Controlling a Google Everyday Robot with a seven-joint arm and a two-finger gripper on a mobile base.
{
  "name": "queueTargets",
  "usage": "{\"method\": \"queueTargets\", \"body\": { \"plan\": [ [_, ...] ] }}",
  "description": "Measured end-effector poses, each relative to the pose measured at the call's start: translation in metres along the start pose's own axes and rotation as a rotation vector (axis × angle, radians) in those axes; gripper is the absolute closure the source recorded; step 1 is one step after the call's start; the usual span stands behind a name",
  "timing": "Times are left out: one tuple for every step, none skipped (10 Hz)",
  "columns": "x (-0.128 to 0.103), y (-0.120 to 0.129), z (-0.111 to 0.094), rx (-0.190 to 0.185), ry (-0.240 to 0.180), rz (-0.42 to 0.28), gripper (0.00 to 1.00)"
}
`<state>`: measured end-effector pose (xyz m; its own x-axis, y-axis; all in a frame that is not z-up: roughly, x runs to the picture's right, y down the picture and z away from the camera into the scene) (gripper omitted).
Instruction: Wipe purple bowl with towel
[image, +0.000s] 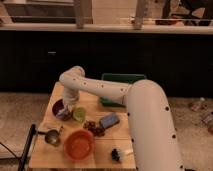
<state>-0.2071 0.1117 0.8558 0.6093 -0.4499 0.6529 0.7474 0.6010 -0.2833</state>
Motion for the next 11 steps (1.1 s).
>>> {"method": "queueTargets", "body": {
  "plan": [
    [0.006, -0.007, -0.003, -0.001, 0.008, 0.002, 1.00],
    [0.009, -0.015, -0.004, 0.001, 0.013, -0.003, 1.00],
    [0.016, -0.025, -0.004, 0.000, 0.018, -0.006, 1.00],
    [0.022, -0.034, -0.004, 0.000, 0.022, -0.007, 1.00],
    [0.024, -0.042, -0.003, -0.004, 0.023, -0.012, 1.00],
    [0.024, -0.051, -0.001, -0.009, 0.022, -0.022, 1.00],
    [0.018, -0.061, 0.002, -0.014, 0.018, -0.040, 1.00],
    [0.011, -0.068, 0.007, -0.020, 0.010, -0.062, 1.00],
    [0.004, -0.075, 0.011, -0.026, 0.002, -0.084, 1.00],
    [-0.006, -0.078, 0.015, -0.032, -0.009, -0.108, 1.00],
    [-0.016, -0.077, 0.018, -0.038, -0.020, -0.133, 1.00]
  ]
}}
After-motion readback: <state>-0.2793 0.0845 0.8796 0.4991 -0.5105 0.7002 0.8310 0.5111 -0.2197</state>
